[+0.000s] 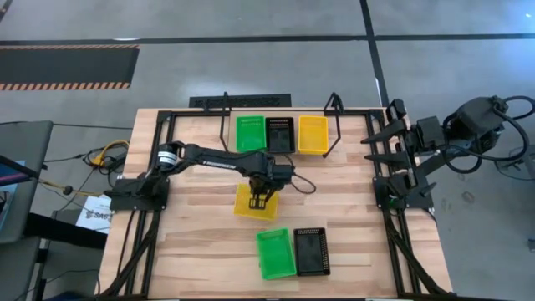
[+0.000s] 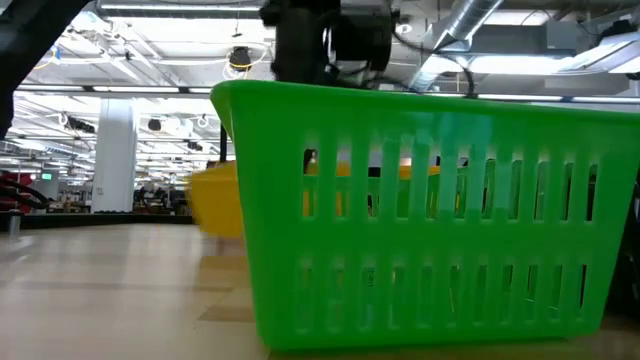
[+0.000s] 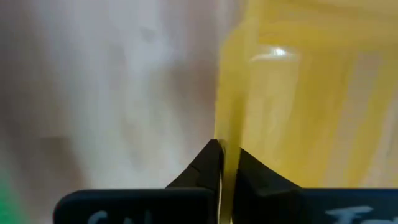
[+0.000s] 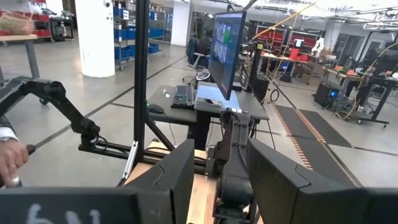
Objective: Stack baskets on shelf by color
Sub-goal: Stack the yellow bin on top of the yellow bin
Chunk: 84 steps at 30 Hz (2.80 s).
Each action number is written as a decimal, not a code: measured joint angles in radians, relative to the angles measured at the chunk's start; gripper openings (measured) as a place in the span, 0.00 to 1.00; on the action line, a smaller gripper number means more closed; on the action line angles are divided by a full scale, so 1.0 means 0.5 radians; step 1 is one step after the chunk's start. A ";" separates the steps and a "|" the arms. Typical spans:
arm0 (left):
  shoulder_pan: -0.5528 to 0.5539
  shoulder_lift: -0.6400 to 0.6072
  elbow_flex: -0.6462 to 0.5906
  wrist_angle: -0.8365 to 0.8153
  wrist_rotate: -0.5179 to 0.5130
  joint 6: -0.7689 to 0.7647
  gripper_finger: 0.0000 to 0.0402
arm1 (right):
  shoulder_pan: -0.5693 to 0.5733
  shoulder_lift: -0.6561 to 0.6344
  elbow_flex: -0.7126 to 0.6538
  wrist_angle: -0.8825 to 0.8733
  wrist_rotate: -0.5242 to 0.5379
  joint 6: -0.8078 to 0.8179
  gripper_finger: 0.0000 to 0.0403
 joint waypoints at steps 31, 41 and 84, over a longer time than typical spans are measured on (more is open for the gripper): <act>0.339 -0.642 1.075 -0.301 -1.196 -0.022 0.00 | -0.274 0.547 -0.030 -0.735 1.439 0.578 0.31; 0.356 -0.730 1.074 -0.068 -1.435 -0.014 0.00 | -0.620 0.990 -0.034 -0.421 1.859 0.666 0.29; 0.391 -0.768 1.072 -0.092 -1.089 0.058 0.00 | -1.159 1.103 -0.029 0.739 0.398 0.214 0.56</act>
